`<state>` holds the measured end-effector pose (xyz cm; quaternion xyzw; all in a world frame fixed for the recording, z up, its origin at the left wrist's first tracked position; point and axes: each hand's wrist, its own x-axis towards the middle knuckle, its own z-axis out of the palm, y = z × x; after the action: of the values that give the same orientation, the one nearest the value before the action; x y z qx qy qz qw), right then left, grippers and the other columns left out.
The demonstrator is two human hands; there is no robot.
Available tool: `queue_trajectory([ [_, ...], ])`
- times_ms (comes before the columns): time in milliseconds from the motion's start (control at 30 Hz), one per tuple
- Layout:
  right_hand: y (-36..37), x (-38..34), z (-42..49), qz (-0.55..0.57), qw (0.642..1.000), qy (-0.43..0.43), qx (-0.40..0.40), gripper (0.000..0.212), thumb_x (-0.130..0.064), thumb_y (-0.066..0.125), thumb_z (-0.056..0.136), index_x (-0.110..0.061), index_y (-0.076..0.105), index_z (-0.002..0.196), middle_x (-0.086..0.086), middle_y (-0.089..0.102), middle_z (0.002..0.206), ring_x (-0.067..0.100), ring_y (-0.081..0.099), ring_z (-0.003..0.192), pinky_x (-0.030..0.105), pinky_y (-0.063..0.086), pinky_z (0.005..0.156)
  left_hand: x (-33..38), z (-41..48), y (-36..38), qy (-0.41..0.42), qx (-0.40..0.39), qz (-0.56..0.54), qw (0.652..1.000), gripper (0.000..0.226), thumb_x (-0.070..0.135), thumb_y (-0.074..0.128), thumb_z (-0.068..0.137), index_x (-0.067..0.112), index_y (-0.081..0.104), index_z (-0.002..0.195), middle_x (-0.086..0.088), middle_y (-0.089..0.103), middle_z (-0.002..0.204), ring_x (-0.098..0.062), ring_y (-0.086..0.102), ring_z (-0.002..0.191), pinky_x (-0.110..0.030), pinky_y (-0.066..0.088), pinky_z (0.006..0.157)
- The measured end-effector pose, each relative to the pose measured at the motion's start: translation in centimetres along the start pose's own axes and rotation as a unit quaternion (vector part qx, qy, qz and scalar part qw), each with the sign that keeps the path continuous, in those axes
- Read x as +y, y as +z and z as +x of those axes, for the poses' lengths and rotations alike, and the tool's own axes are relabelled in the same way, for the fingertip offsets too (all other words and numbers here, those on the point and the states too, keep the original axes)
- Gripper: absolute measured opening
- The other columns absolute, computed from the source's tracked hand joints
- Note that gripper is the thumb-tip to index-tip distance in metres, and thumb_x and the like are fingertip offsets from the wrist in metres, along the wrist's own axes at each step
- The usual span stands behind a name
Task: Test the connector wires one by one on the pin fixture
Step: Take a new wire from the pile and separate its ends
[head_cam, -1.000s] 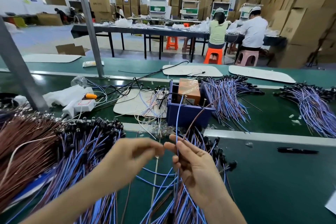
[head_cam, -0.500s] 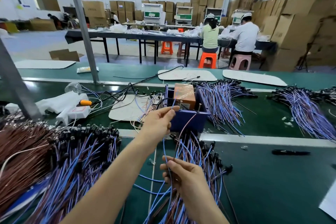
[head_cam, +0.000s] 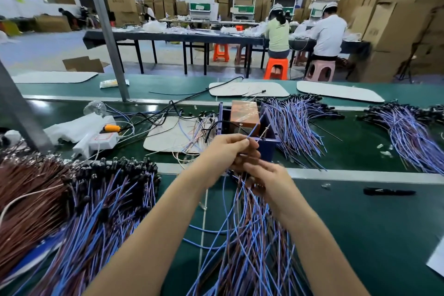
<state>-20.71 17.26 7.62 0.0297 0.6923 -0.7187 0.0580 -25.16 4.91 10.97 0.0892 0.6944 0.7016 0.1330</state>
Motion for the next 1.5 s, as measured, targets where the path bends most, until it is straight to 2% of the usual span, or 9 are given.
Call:
queue_trajectory([
  [67,-0.2,-3.1,1.0,0.045,0.998,-0.046,-0.027,0.017,-0.013,0.054,0.093,-0.013,0.070,0.087,0.006,0.072,0.081,0.010,0.053,0.056,0.020,0.039,0.052,2.5,0.3,-0.1,0.045,0.005,-0.011,0.999,0.031,0.007,0.043,0.100,0.014,0.066,0.079,-0.001,0.071,0.075,-0.018,0.066,0.076,-0.039,0.052,0.083],
  [233,0.5,-10.8,1.5,0.139,0.976,-0.163,-0.045,0.035,-0.036,0.061,0.084,-0.013,0.067,0.110,0.006,0.071,0.094,0.014,0.058,0.062,0.026,0.049,0.061,9.7,0.4,-0.7,0.192,-0.011,0.060,0.979,0.024,0.012,0.045,0.099,0.018,0.066,0.089,0.002,0.070,0.088,-0.032,0.064,0.096,-0.047,0.049,0.093],
  [400,1.2,-12.5,0.5,0.128,0.955,-0.263,-0.042,0.031,-0.028,0.065,0.080,-0.022,0.070,0.109,-0.002,0.073,0.096,0.009,0.061,0.063,0.019,0.047,0.052,10.3,-0.5,-1.7,0.267,-0.039,-0.003,0.963,0.021,0.021,0.050,0.089,0.028,0.070,0.085,0.006,0.066,0.092,-0.016,0.058,0.091,-0.040,0.047,0.090],
  [633,0.8,-3.2,-0.8,0.077,0.978,-0.174,0.084,0.023,-0.020,0.058,0.091,-0.019,0.078,0.078,0.006,0.074,0.084,0.029,0.063,0.080,0.044,0.049,0.082,-1.5,-2.7,-2.5,0.074,-0.028,-0.112,0.991,0.020,0.012,0.053,0.089,0.014,0.072,0.086,-0.004,0.072,0.093,-0.014,0.068,0.083,-0.031,0.057,0.072],
  [733,0.0,-0.2,0.1,0.181,0.972,-0.070,0.130,0.037,-0.003,0.051,0.093,-0.011,0.076,0.067,0.007,0.072,0.072,0.012,0.064,0.063,0.022,0.053,0.060,-4.8,-2.0,-3.1,-0.027,0.060,-0.125,0.990,0.025,0.000,0.045,0.097,0.005,0.070,0.099,-0.006,0.073,0.087,-0.007,0.061,0.063,-0.021,0.053,0.059],
  [833,-1.0,2.0,2.3,0.198,0.967,0.064,0.150,0.024,0.002,0.044,0.095,-0.002,0.067,0.092,0.012,0.064,0.067,0.007,0.044,0.038,0.015,0.032,0.033,-6.2,-0.3,-2.4,-0.075,0.128,-0.059,0.987,0.024,0.003,0.043,0.099,0.006,0.066,0.102,-0.004,0.070,0.077,-0.007,0.043,0.053,-0.012,0.034,0.041],
  [1000,-2.3,4.0,6.1,0.144,0.955,0.073,0.248,0.016,-0.010,0.057,0.094,-0.010,0.073,0.091,0.004,0.051,0.063,0.007,0.030,0.036,0.017,0.024,0.032,-6.9,3.2,-1.3,-0.040,0.186,0.027,0.981,0.027,0.020,0.049,0.100,0.015,0.071,0.085,0.003,0.059,0.060,-0.002,0.043,0.040,-0.015,0.031,0.039],
  [1133,-2.3,4.0,7.9,0.119,0.955,0.044,0.269,0.016,-0.020,0.061,0.094,-0.016,0.074,0.086,0.003,0.048,0.063,0.010,0.030,0.044,0.018,0.026,0.034,-7.1,5.4,-0.6,0.006,0.233,0.124,0.965,0.036,0.032,0.047,0.100,0.021,0.070,0.075,0.004,0.054,0.060,-0.015,0.049,0.061,-0.028,0.039,0.064],
  [1500,-1.9,4.6,9.7,0.072,0.952,0.037,0.297,0.022,-0.023,0.059,0.094,-0.023,0.070,0.076,-0.001,0.047,0.058,0.013,0.033,0.049,0.026,0.030,0.047,-8.4,7.0,-1.1,0.041,0.288,0.206,0.934,0.026,0.026,0.050,0.098,0.015,0.070,0.086,0.003,0.064,0.076,-0.015,0.056,0.076,-0.026,0.035,0.067],
])
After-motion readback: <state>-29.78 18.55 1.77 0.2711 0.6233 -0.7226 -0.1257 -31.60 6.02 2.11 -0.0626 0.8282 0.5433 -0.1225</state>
